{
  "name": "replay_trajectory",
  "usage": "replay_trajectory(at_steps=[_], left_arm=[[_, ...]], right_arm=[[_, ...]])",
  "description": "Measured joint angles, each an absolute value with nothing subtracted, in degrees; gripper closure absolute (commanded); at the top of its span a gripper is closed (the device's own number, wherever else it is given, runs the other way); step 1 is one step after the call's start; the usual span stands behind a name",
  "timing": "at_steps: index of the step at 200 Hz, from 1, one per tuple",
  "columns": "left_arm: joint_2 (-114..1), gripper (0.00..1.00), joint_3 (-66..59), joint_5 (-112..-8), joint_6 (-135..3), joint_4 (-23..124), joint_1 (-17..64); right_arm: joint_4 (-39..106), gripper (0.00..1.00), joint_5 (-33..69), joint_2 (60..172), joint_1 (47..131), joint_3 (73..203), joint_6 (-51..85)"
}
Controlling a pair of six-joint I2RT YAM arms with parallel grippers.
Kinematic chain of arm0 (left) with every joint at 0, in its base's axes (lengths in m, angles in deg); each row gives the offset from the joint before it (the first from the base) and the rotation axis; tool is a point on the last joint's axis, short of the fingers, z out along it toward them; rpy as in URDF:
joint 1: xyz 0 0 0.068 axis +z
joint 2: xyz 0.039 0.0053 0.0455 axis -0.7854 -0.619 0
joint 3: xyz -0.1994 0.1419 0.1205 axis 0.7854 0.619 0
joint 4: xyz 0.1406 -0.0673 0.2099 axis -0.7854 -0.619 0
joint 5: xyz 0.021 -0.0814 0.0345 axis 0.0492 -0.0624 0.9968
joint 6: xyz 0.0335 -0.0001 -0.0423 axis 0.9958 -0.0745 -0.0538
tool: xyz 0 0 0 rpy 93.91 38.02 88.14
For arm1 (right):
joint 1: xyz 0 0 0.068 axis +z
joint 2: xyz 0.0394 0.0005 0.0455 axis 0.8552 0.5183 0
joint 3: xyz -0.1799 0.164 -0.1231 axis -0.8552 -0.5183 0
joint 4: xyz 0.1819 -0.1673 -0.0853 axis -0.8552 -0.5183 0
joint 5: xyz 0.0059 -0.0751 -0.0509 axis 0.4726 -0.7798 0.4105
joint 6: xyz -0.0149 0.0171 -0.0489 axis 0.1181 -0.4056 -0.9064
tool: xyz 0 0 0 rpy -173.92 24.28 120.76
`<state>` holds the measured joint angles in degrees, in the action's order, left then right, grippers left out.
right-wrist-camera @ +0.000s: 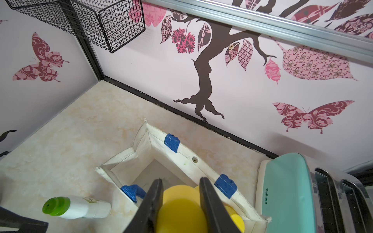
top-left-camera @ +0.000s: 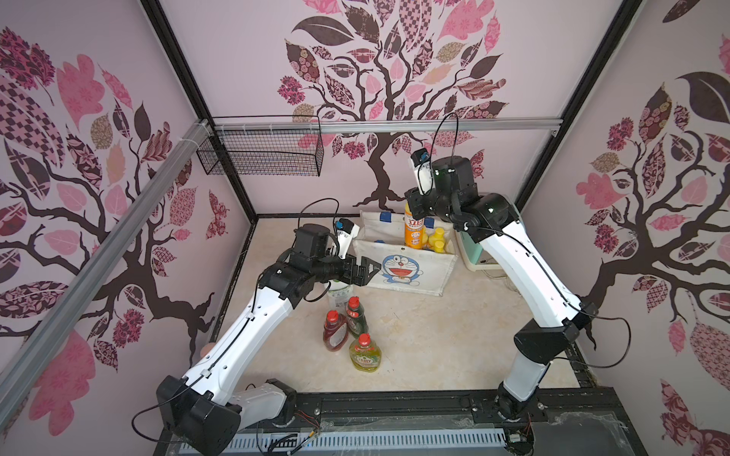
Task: Pack dish soap into the shopping bag
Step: Place the bottle of dish soap in the shopping bag.
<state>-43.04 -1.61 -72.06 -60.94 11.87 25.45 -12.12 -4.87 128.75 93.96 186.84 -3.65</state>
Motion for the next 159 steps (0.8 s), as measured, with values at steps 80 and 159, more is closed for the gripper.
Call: replay_trajectory(at_steps=[80, 159], left_arm=[[-41.94, 0.03, -1.52, -71.64, -60.94, 11.85, 25.45], [-41.88, 0.03, -0.45, -71.64, -61.09, 11.92, 25.45]], right_arm=[[-5.50, 1.00, -6.02, 124.81, 93.96, 170.19, -3.41], [-0.23, 1.00, -8.25, 120.86, 93.61, 160.61, -3.26]])
